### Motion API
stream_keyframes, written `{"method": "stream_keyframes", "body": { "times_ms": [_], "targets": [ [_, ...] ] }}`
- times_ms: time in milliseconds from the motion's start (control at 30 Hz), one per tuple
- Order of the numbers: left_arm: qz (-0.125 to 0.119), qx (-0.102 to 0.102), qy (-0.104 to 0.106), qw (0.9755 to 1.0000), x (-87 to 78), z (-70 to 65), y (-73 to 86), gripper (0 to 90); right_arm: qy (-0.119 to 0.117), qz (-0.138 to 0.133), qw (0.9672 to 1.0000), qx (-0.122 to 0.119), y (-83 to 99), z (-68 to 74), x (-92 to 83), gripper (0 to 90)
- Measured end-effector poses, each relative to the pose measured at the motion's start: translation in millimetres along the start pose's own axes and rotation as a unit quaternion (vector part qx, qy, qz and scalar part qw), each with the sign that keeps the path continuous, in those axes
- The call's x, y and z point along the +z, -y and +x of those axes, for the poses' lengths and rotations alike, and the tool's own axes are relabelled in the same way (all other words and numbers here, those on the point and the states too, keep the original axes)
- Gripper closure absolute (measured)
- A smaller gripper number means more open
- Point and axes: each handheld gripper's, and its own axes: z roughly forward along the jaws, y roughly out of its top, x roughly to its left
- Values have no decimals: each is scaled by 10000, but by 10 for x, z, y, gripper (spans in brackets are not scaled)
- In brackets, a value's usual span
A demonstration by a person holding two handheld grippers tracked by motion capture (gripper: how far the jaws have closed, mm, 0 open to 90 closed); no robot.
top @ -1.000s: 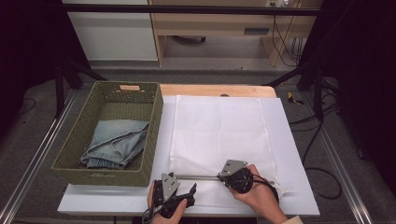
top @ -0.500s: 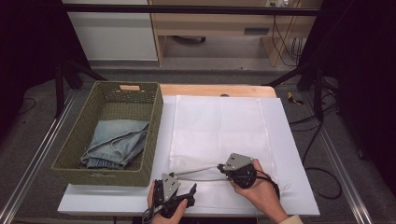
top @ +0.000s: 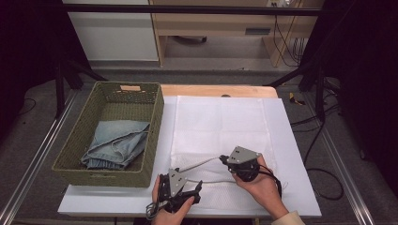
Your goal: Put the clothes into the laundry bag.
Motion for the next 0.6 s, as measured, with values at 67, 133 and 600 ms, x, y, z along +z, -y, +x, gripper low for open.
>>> {"method": "stream_keyframes", "body": {
  "times_ms": [67, 133, 600],
  "targets": [
    [49, 51, 29, 10000, 23, -10, -63, 119, -21, 28, 10000, 27, 19, -2, 18, 891],
    [161, 162, 81, 9997, 47, -9, -126, 116, -48, 55, 10000, 46, 44, -9, 34, 891],
    [462, 322, 453, 9974, 37, 176, -536, 110, -193, -4, 9986, 501, 167, -74, 34, 891]
  ]
}}
